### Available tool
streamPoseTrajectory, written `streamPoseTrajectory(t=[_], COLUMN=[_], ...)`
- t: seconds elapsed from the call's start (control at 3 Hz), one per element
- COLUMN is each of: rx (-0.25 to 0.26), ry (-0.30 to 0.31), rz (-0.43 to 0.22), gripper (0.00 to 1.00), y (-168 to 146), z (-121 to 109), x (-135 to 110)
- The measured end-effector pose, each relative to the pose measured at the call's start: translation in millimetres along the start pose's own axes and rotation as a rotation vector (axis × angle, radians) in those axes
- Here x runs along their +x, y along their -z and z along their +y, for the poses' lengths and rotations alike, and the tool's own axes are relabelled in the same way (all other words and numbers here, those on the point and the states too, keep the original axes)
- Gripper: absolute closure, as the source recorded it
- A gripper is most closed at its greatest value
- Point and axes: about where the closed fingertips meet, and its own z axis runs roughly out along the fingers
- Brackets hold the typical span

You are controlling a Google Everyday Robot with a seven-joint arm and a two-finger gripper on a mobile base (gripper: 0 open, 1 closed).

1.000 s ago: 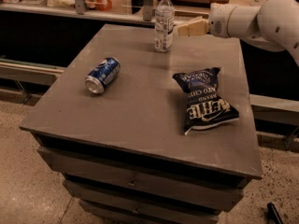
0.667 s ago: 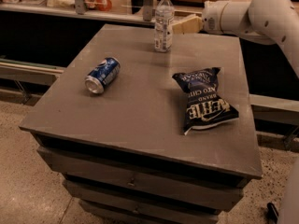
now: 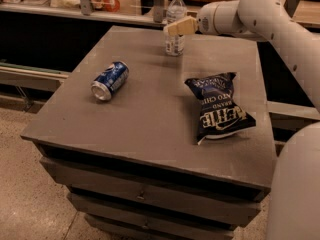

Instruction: Move blue plastic bottle near blue chip bag

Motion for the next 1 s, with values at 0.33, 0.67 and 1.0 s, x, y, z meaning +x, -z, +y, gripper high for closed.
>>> streamPoseTrajectory(t=[0.33, 0.67, 1.0], rx=[-0.1, -0.195, -0.264], ry=[-0.028, -0.015, 0.0], rz=[-0.059, -0.148, -0.235], gripper=[0.0, 0.12, 0.43], y=[-19, -30, -35], z=[12, 25, 36], x=[2, -7, -17])
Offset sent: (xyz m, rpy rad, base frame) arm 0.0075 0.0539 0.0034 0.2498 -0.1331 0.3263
